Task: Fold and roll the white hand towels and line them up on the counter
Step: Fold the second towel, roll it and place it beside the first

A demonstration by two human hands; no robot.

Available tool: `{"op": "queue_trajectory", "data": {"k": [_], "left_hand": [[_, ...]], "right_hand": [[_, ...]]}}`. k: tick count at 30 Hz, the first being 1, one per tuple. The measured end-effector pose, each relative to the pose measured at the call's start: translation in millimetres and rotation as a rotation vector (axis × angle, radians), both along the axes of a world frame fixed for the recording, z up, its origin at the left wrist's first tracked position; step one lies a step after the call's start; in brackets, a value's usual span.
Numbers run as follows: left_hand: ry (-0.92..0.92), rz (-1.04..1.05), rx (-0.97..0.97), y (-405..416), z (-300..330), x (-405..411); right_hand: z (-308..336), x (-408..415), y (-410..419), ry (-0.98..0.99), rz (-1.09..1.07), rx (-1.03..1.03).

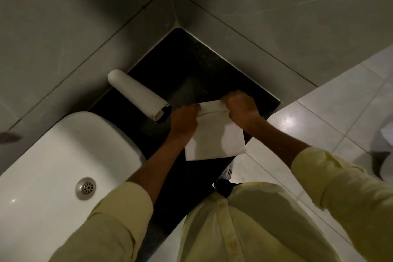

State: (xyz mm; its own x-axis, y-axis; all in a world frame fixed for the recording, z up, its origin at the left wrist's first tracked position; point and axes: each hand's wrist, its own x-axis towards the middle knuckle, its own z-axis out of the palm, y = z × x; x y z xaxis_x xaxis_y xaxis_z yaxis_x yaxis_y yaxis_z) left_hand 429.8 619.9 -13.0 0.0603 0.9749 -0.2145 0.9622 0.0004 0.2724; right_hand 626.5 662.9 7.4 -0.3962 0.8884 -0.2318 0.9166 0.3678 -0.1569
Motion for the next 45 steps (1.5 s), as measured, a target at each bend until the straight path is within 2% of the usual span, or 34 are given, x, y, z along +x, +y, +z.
{"op": "queue_trajectory", "data": {"k": [3,5,7,9,11,13,16,22,26,31,34,36,39,45], "left_hand": [[0.151,-0.085,-0.008,33,7,1],[0.25,-0.18,-0.101,44,2,-1],[0.271,-0.249,-0.257,44,-9,-1],[0.248,-0.257,-0.327,37,-13,1],[0.243,-0.237,-0.256,23,-9,6],[0.262,-0.216,-0.106,-3,-14,11],[0.195,-0.173,0.098,-47,-27,17],[0.138,-0.132,0.077,-108,-33,25],[0.162,-0.13,0.134,-98,-15,28],[0.108,-0.066,-0.052,-26,7,31],[0.169,-0.16,-0.259,-13,-6,26],[0.196,-0.217,-0.291,-17,-10,25],[0.19,-0.222,-0.229,-35,-11,24],[0.296,-0.234,0.067,-104,-16,32]], "right_hand": [[4,-5,23,-0.018,-0.008,-0.062],[0,-11,25,-0.099,0.041,-0.134],[-3,-16,17,-0.128,0.038,-0.222],[-6,-16,4,-0.093,0.005,-0.193],[-15,-9,-15,-0.017,-0.004,-0.067],[-30,0,-38,0.039,0.004,0.053],[-52,12,-71,0.034,0.063,0.101],[-57,20,-139,0.075,0.029,0.033],[-40,12,-134,0.083,0.033,0.138],[-4,-15,-65,0.088,-0.1,0.003],[-5,-17,-42,-0.009,-0.133,-0.138],[-12,-14,-37,-0.092,-0.056,-0.219],[-23,-7,-51,-0.127,0.043,-0.227],[-37,5,-139,0.008,0.01,0.138]]}}
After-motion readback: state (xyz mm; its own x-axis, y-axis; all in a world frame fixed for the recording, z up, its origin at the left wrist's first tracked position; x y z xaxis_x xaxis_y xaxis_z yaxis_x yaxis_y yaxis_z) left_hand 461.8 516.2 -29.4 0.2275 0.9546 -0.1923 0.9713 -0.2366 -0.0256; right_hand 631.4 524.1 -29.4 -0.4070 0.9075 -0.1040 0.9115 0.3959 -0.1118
